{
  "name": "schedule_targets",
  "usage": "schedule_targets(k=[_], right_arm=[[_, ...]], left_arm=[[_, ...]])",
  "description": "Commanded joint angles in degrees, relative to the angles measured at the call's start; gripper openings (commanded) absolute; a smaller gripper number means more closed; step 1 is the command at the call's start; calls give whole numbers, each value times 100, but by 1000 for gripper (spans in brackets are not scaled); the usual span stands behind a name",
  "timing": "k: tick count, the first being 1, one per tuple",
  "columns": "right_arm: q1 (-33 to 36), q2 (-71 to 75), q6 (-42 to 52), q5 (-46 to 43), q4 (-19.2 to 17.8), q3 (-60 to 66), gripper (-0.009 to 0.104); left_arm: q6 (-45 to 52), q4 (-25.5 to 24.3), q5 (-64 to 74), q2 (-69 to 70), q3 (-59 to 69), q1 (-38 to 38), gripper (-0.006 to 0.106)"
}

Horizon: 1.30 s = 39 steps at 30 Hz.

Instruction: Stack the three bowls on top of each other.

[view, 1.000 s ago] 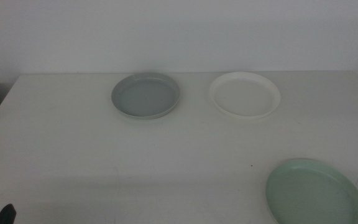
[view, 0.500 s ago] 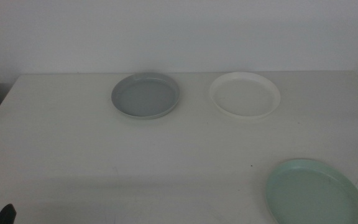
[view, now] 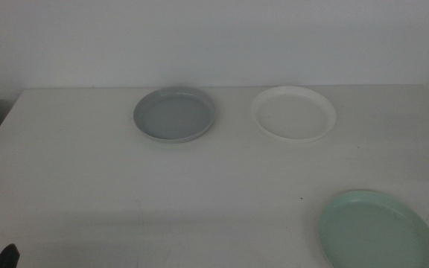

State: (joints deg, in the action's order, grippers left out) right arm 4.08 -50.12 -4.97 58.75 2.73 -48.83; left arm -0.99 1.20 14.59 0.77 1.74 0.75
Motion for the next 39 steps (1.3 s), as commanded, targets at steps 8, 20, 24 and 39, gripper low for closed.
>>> schedule_targets(k=[8, 20, 24, 39], right_arm=[[-402, -989, 17, -262, 216, -196, 47], [-1133, -2455, 288, -419, 190, -196, 47], [-1133, -3058, 451, -499, 201, -196, 47], [-1116, -4618, 558, -1206, 211, -191, 31]], left_arm=[[-56, 16, -456, 77, -25, 8, 105], [-56, 16, -456, 77, -25, 8, 105], [-56, 16, -456, 77, -25, 8, 105], [-56, 16, -456, 77, -25, 8, 105]])
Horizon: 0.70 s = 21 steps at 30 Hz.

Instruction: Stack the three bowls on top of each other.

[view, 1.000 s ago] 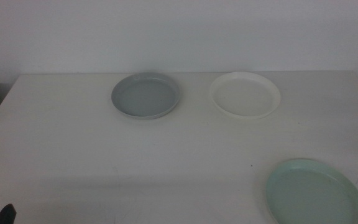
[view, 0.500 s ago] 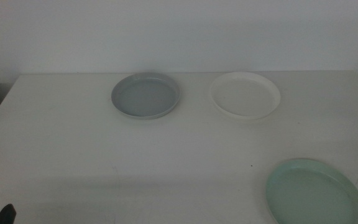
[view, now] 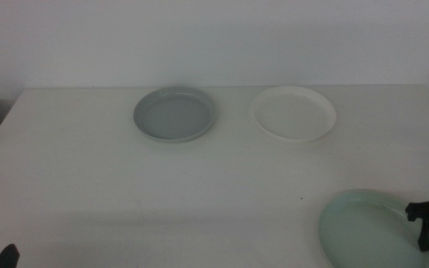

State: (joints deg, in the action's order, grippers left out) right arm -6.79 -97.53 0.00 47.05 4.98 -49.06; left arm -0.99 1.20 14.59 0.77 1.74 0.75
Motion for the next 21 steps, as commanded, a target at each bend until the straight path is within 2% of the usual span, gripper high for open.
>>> schedule_targets(k=[1, 3, 5, 6, 9, 13, 21], right_arm=[[-23, 73, 61, -30, -14, -168, 27], [6, 52, 56, -25, -14, -168, 16], [34, 69, 56, -23, -14, -173, 1], [55, 108, 48, 21, -14, -173, -1], [238, 437, 0, 175, 5, -184, -1], [614, 982, -350, 138, 298, -332, -1], [1940, 890, -976, 375, 539, -1354, -1]], left_arm=[[-56, 16, -456, 77, -25, 8, 105], [-56, 16, -456, 77, -25, 8, 105], [-56, 16, -456, 77, -25, 8, 105], [-56, 16, -456, 77, -25, 8, 105], [-56, 16, -456, 77, -25, 8, 105], [-56, 16, -456, 77, -25, 8, 105], [-56, 16, -456, 77, -25, 8, 105]])
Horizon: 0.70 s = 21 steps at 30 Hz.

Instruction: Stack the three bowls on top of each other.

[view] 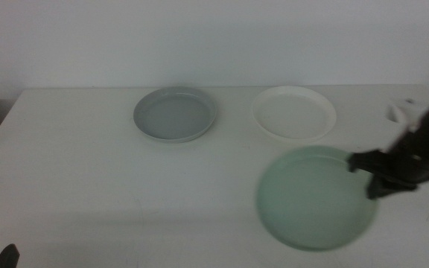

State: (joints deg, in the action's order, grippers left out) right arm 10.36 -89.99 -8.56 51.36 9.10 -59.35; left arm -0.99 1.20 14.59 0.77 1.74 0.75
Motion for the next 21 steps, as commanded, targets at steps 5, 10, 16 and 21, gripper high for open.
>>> schedule_targets(k=[5, 10, 16, 21], right_arm=[[943, -338, -186, -67, 434, -898, -1], [1293, -785, -268, -237, 605, -1161, -1], [1381, -1284, -354, -495, 664, -1440, -1], [1381, -1696, -354, -514, 558, -1620, -1]], left_arm=[[-56, 16, -456, 77, -25, 8, 105], [-56, 16, -456, 77, -25, 8, 105], [-56, 16, -456, 77, -25, 8, 105], [-56, 16, -456, 77, -25, 8, 105]])
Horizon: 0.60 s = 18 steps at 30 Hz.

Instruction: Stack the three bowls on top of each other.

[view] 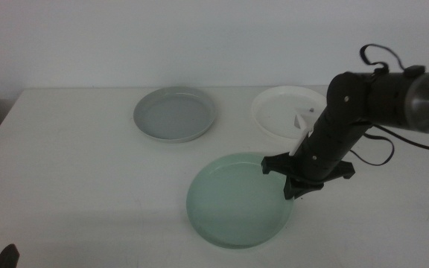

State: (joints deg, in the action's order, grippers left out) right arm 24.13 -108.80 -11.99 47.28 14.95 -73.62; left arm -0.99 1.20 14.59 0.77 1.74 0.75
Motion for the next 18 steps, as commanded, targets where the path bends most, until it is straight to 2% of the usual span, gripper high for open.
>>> schedule_targets(k=[1, 6, 9, 14, 18], right_arm=[[5, 124, -10, -129, -72, -192, -1], [5, -3, -19, -227, -252, -184, 1], [5, -3, -34, -232, -314, -184, 7], [-7, 143, -28, -54, -389, -248, 32], [-128, 494, -28, 394, -846, -774, 50]], left_arm=[[-56, 16, -456, 77, -25, 8, 105], [-56, 16, -456, 77, -25, 8, 105], [-56, 16, -456, 77, -25, 8, 105], [-56, 16, -456, 77, -25, 8, 105], [-56, 16, -456, 77, -25, 8, 105]])
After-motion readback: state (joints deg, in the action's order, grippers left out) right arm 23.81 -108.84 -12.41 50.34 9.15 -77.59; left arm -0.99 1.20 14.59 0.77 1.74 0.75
